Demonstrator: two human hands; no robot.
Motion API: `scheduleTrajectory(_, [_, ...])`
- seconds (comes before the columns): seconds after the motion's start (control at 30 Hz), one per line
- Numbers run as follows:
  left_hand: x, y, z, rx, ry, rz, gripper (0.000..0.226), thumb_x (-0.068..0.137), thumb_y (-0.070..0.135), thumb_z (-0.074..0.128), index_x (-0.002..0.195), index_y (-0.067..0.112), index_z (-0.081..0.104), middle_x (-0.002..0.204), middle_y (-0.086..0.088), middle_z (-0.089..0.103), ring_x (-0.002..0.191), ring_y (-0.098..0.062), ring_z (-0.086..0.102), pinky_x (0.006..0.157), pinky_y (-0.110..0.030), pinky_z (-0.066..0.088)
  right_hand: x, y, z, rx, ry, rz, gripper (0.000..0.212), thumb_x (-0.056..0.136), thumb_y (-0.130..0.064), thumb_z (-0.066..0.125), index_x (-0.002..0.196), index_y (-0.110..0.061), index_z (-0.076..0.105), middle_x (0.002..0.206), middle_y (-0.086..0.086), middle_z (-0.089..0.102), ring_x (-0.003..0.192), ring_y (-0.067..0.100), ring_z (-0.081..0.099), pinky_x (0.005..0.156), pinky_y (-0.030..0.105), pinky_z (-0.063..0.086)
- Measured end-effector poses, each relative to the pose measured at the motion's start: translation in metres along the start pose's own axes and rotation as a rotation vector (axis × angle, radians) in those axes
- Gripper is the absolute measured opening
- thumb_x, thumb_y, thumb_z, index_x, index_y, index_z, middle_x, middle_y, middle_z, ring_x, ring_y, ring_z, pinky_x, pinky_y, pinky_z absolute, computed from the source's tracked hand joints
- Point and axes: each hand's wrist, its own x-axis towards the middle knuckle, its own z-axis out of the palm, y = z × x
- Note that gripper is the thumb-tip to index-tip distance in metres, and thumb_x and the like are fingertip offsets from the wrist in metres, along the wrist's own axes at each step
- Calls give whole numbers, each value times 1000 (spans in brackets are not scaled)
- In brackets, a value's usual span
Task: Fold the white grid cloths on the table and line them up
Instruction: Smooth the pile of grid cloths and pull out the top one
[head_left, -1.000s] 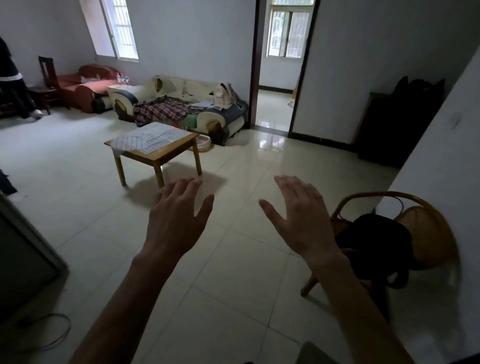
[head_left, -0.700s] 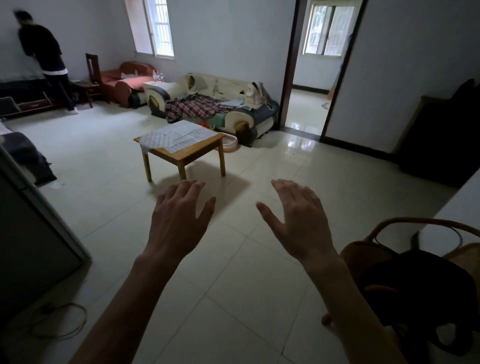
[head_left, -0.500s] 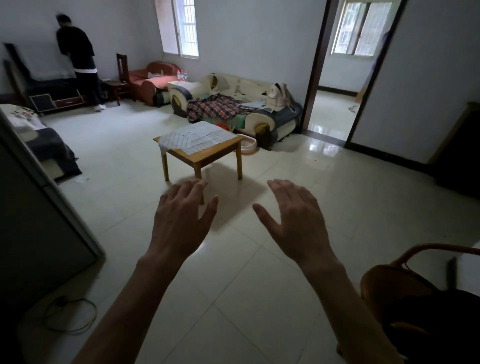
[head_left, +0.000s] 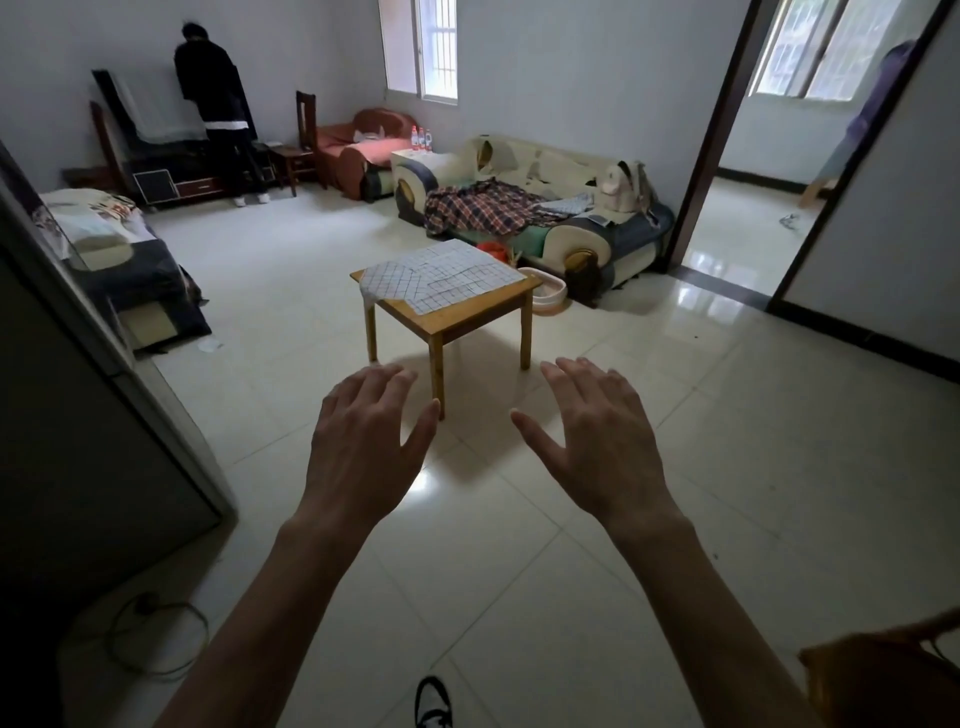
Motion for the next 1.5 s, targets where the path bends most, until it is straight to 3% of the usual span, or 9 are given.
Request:
scheduleTrajectory(0.47, [191,-135,85,1,6,-46,65,102,57,33,136,11,64,139,-12,66,133,-31,58,109,-51,47,230,-16,115,46,-41,5,77,100,-74,26,152,-20,45,156,4,51,148,22,42,123,43,25])
scheduleTrajectory(0.8, [302,-194,147,11,-14,-125,67,101,58,31,138,12,63,139,-11,66,132,-30,59,109,-48,47,355,-7,190,50,-60,-47,74,101,-72,31,150,-19,47,153,6,53,146,23,44,119,37,19])
scheduleTrajectory(1.3, [512,-207,293,49,-8,-210,62,102,53,35,136,10,63,136,-13,67,129,-30,60,105,-48,49,574,102,305,109,-90,-71,70,102,-69,36,150,-18,49,152,5,55,145,23,46,122,47,33])
scheduleTrajectory(1.5, [584,-194,360,52,-47,-194,58,104,50,39,138,9,62,139,-13,65,133,-28,57,108,-46,46,638,163,344,125,-127,-73,70,104,-67,38,153,-18,45,155,5,50,148,21,41,124,44,27])
